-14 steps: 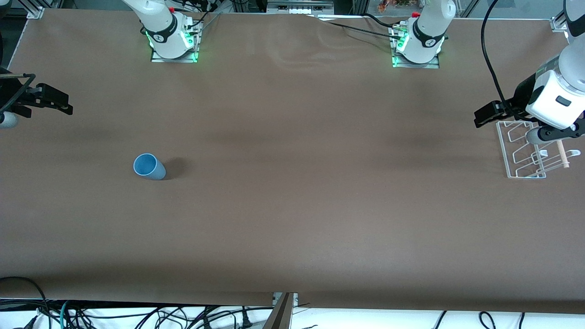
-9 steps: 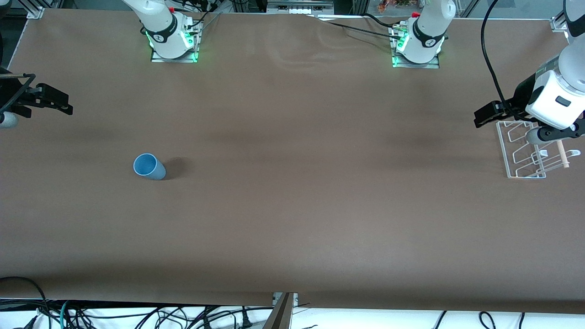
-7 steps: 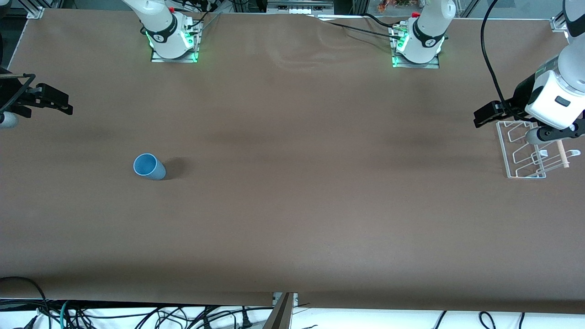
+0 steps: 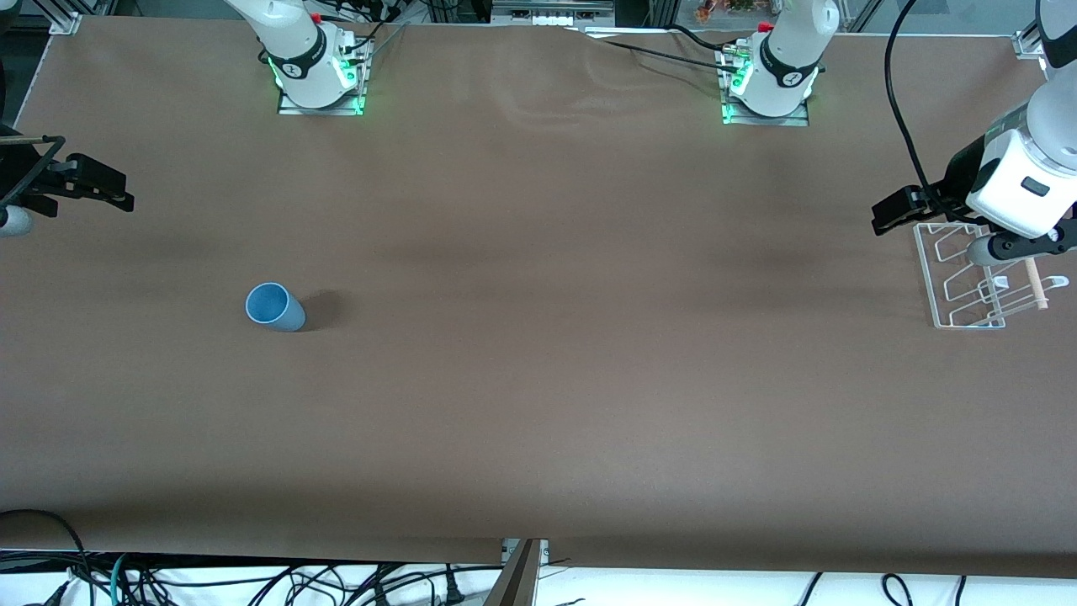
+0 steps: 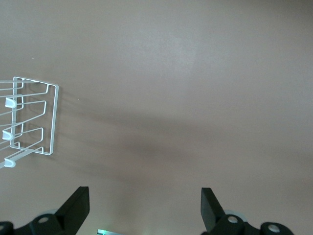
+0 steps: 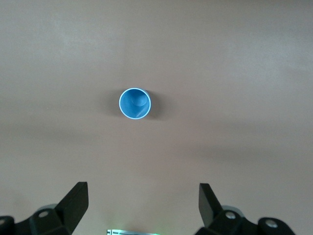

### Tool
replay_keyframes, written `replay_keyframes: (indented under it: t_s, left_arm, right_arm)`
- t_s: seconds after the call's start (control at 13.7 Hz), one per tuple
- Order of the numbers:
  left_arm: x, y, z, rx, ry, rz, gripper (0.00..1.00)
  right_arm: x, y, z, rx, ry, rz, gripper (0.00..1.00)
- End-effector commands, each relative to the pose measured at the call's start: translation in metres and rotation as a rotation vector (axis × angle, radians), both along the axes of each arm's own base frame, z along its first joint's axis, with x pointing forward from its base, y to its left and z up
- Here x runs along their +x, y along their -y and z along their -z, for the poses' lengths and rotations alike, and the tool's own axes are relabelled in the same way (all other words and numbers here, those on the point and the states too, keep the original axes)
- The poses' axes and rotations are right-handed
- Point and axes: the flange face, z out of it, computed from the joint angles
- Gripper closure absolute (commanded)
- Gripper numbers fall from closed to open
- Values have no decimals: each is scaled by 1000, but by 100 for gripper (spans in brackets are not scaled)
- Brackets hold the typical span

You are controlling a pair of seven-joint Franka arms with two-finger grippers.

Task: Transfer cup to left arm and place on rack

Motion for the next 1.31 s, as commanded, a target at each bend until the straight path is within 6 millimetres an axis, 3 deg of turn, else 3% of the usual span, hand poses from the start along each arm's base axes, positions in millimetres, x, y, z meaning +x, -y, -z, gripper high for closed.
replay_keyframes:
  t_s: [0.0,0.8,1.02,1.24]
  left_arm:
    - [-3,0,0,24,-2,15,0]
    - [-2,2,-1,23,-2,19,0]
    - [-14,6,-15,29,18,39,0]
    - [-14,4,-14,26,27,65,0]
  right_arm:
    - [-2,3,-3,-8,4,10,0]
    - [-1,2,1,-10,-2,9,0]
    - [0,3,0,-11,4,10,0]
    - [-2,0,-3,-12,10,10,0]
